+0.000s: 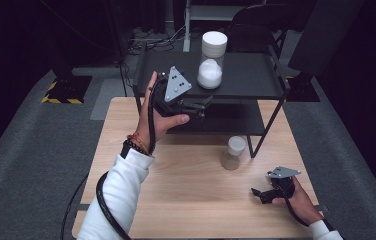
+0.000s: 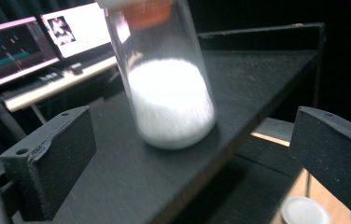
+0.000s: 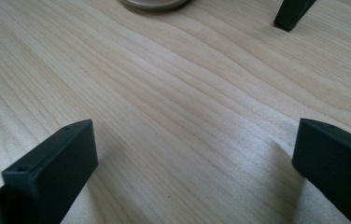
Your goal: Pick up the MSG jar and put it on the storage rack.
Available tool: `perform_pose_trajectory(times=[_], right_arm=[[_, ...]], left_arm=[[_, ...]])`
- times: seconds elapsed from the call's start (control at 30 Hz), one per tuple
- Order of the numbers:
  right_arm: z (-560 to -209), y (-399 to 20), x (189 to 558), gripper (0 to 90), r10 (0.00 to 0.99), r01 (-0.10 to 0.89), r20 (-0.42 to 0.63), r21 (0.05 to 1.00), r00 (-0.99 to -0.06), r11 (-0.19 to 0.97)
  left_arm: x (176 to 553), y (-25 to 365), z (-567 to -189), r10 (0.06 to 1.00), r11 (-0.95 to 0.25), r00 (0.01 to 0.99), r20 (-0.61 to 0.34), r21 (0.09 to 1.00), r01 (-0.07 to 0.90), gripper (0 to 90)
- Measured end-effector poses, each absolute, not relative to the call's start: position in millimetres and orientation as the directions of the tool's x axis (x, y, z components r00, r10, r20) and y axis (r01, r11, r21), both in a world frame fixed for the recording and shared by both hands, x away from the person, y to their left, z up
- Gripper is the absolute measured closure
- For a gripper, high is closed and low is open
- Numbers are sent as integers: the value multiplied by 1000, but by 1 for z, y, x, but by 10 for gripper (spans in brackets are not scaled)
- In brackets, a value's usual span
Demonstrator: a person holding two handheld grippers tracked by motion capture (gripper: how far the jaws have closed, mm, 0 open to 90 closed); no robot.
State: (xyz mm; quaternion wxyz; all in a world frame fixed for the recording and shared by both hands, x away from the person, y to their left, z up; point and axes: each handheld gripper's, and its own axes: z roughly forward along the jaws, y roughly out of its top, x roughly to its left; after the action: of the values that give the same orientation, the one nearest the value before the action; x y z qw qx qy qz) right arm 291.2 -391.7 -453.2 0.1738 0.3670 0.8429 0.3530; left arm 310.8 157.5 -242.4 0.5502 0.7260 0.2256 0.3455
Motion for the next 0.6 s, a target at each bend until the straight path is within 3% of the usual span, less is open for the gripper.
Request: perform_pose_trajectory(times=[0.27, 0.6], right_arm=[[-453, -392, 291, 0, 741, 496, -34, 723, -670, 482], [-453, -391, 291, 0, 743, 497, -34, 723, -668, 480]], left_arm=[[307, 166, -269, 715, -296, 660, 230, 955, -12, 8], [295, 172, -280, 714, -294, 648, 264, 954, -65, 10]])
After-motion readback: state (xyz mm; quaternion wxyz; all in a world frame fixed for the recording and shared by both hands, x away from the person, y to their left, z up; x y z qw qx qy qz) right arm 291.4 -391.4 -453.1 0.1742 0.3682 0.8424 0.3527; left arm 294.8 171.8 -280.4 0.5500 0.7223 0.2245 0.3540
